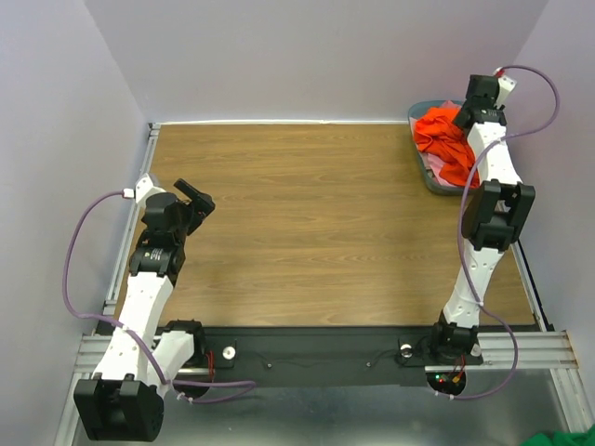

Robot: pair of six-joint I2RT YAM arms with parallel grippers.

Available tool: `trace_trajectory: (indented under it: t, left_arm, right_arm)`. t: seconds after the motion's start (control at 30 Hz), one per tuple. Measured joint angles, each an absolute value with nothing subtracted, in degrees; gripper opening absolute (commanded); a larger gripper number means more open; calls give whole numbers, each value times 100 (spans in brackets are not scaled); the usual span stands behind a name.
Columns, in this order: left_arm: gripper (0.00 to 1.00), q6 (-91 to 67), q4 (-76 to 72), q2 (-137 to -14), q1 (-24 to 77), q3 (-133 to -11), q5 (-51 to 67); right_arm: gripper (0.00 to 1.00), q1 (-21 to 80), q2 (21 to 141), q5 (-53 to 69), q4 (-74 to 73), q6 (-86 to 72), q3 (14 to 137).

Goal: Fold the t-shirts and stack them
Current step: Grab the tshirt from the pile, then move the tshirt to the center of the board

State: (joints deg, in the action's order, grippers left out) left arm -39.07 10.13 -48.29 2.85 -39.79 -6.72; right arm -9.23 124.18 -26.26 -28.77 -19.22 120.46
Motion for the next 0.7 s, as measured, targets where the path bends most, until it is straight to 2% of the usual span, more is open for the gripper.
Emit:
trace_trajectory:
  t: [0.03,0.3,0.57,0.7]
  left_arm:
    - [98,-3907,1013,-4829,285,-3979,-674]
    - [98,-3938,1179,-4622,285,-3979,-674]
    - [98,-4038,1402,-3750,285,-3979,-628]
    - [98,-4104,1492,-3422,285,-3979,-613]
  right_arm:
    - [0,-921,12466,-2626,-2912,-1894,12090]
    - [0,-919,12195,-2587,-3006,-1745,12331]
    - [0,-819,10224,-1302,-3085,-1769,12304]
    - [0,141,9358,-939,-2985,-1470,12346]
